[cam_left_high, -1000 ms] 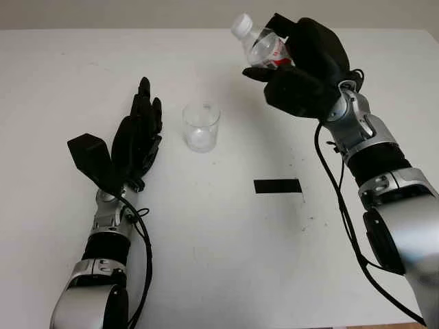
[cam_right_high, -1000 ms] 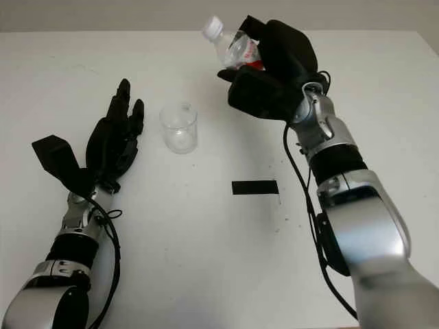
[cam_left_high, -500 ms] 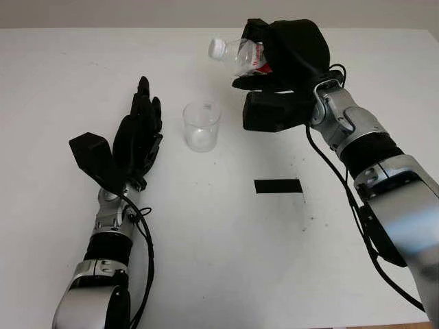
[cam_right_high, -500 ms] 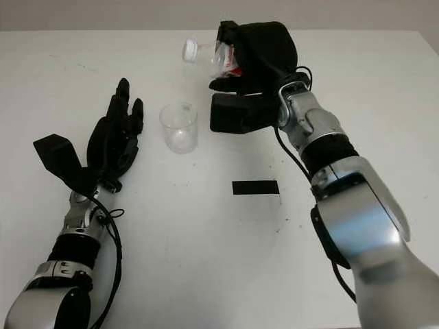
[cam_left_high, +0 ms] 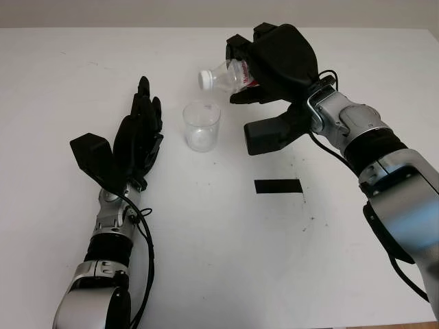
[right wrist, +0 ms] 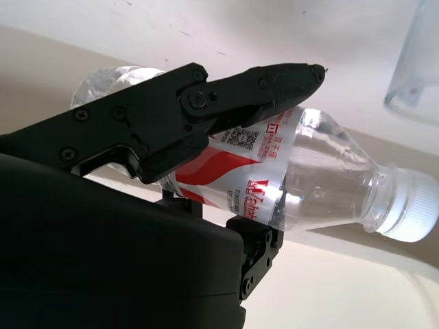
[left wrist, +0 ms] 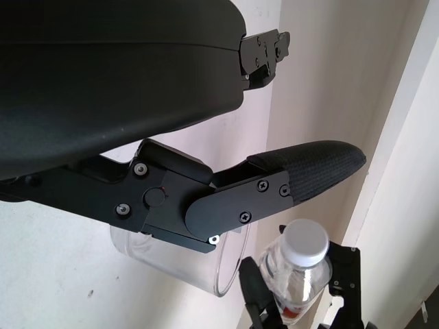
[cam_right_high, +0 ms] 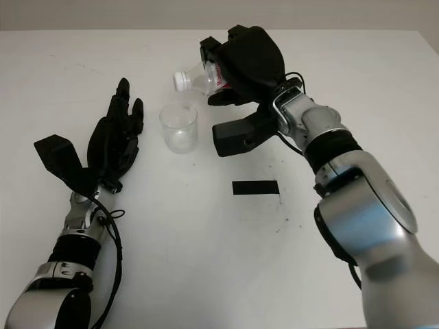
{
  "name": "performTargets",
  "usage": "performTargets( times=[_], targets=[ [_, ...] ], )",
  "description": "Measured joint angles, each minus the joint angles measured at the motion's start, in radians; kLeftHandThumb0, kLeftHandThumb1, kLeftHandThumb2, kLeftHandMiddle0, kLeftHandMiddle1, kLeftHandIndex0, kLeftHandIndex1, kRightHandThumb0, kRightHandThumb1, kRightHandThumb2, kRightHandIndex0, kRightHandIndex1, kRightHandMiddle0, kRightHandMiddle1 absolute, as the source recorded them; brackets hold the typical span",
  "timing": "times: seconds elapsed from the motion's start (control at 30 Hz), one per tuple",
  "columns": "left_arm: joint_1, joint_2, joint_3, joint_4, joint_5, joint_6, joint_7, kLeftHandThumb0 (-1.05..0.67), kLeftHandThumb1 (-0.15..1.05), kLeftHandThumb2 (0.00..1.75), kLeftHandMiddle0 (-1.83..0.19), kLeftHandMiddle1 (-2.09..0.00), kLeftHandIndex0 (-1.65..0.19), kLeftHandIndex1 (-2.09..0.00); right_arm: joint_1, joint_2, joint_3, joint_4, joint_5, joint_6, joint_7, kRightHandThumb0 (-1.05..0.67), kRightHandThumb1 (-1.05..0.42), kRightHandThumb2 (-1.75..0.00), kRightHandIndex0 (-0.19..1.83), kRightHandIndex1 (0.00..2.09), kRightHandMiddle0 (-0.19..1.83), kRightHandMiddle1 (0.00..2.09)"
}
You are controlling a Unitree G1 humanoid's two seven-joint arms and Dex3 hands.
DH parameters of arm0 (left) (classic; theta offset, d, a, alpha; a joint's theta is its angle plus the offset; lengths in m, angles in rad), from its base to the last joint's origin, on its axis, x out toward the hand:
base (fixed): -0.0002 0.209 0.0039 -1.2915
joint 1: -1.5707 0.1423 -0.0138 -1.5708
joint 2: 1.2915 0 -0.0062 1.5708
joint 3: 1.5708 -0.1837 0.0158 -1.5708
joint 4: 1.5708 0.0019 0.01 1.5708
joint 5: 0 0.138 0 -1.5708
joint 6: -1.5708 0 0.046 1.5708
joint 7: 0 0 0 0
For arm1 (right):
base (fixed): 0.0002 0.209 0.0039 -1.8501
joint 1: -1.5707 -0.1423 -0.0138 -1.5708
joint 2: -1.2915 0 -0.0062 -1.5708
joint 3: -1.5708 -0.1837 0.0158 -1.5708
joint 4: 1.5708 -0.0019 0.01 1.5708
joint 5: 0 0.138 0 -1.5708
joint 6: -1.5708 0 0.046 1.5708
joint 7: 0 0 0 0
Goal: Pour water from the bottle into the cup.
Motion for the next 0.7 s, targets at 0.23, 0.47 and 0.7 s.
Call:
performTargets(
  times=[0.23, 0.47, 0.7],
  targets=[
    [0.001, -0.003, 0.002, -0.001, -0.004, -0.001, -0.001, -0.82, 1.05, 0.75, 0.19, 0.0, 0.19, 0.0, -0.024, -0.012, 0.065, 0.02, -0.067, -0.017, -0.076, -0.49, -1.05, -0.34, 1.32, 2.09, 0.49, 2.09],
    [0.001, -0.004, 0.002, -0.002, -0.006, 0.002, -0.001, -0.82, 1.05, 0.75, 0.19, 0.0, 0.19, 0.0, -0.058, -0.014, 0.143, 0.021, -0.153, 0.01, -0.124, -0.5, -1.05, -0.44, 1.35, 2.09, 0.73, 2.09],
    [0.001, -0.005, 0.001, -0.002, -0.006, 0.003, -0.003, -0.81, 1.05, 0.76, 0.19, 0.0, 0.19, 0.0, -0.078, -0.018, 0.213, 0.021, -0.248, 0.084, -0.209, -0.55, -1.05, -0.28, 1.19, 2.09, 0.24, 1.88]
  ],
)
